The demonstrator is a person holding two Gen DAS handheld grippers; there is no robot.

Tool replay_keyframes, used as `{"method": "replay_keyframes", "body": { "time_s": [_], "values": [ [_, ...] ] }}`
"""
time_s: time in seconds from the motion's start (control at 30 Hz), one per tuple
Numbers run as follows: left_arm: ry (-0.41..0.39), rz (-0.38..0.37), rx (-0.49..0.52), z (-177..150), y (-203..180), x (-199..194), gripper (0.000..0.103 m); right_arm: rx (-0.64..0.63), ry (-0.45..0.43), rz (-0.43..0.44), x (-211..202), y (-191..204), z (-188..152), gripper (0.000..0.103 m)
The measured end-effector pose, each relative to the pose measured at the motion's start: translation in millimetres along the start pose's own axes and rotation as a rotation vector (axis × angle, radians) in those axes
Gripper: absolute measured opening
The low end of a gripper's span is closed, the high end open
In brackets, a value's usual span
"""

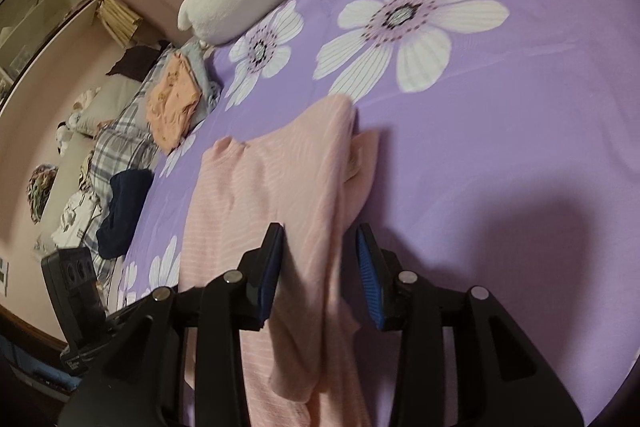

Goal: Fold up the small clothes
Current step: 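Lower the held sweater edge onto the stack and open the right tool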

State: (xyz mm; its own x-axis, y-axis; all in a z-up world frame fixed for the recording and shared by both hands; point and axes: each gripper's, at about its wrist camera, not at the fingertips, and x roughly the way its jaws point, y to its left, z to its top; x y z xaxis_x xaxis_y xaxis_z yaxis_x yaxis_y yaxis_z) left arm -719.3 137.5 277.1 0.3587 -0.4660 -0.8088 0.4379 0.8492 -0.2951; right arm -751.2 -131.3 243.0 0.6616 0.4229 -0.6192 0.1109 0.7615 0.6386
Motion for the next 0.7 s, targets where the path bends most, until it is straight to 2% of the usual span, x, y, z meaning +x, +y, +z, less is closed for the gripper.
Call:
{"method": "replay_keyframes", "body": {
  "time_s": [0.2, 0.27, 0.33, 0.43, 0.53, 0.7],
  "values": [
    [0.001, 0.011, -0.002, -5.7, 1.3, -4.6, 0.045, -0.079, -0.082, -0.095, -13.4, 11.0, 11.9, 0.032],
    [0.001, 0.015, 0.0, -7.1, 1.1, -6.2, 0.045, -0.105, -0.115, -0.095, -18.4, 16.9, 16.1, 0.028],
    [0.002, 0.018, 0.002, -8.7, 1.0, -7.5, 0.045, -0.137, -0.136, -0.058, -21.3, 25.9, 20.4, 0.026],
    [0.002, 0.021, -0.002, -9.7, 1.4, -7.7, 0.045, -0.168, -0.103, -0.027, -12.4, 36.6, 24.0, 0.025],
    [0.004, 0.022, -0.002, -10.5, 2.0, -7.6, 0.045, -0.187, -0.033, -0.097, 8.7, 39.1, 22.4, 0.021],
    [0.006, 0.028, -0.001, -12.3, 1.3, -9.7, 0.045, -0.153, 0.034, -0.158, 26.3, 23.8, 20.2, 0.016]
  ]
}}
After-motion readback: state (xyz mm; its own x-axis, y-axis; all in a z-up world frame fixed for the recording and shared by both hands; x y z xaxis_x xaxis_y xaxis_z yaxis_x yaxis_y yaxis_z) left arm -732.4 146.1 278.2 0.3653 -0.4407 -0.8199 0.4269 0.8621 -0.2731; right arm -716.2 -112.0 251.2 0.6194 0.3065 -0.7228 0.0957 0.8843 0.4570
